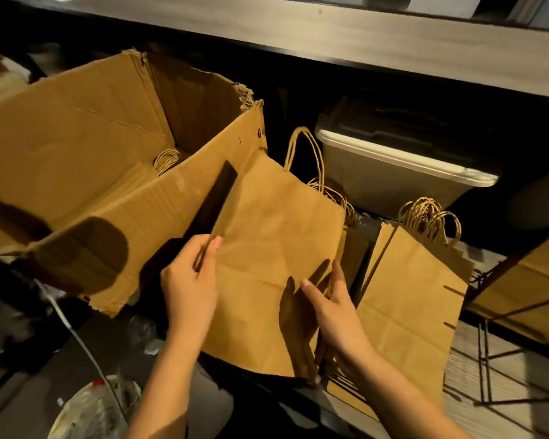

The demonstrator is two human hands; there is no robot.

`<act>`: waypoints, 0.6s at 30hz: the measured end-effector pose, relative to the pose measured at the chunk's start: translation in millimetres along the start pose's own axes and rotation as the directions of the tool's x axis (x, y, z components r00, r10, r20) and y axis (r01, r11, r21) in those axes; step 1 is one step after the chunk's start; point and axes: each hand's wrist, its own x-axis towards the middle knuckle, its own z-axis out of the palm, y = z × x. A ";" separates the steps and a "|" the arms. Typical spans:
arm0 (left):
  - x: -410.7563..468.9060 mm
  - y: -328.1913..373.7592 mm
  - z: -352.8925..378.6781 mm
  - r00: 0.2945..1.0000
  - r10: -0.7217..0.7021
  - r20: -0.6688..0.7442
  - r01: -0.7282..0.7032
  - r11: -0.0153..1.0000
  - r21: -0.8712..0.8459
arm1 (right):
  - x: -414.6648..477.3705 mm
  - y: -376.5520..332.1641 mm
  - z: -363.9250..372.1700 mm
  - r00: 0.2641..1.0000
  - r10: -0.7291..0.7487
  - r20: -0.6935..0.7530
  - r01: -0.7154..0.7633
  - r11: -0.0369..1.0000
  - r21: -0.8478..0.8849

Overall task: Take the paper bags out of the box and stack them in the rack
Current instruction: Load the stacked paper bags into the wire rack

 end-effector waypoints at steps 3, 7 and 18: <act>-4.6 8.9 -11.0 0.996 -0.047 -0.078 0.040 0.995 -0.089 | -7.5 -12.4 -8.4 0.998 0.031 -0.062 -0.016 0.973 0.230; -7.7 29.2 -16.0 0.977 -0.135 -0.166 0.111 0.983 -0.146 | -19.6 -36.5 -24.4 0.999 0.021 -0.043 -0.002 0.915 0.404; -33.7 118.7 49.5 0.965 0.017 0.260 0.082 0.928 -0.364 | -56.8 -74.0 -129.3 0.847 -0.346 -0.403 0.467 0.847 0.253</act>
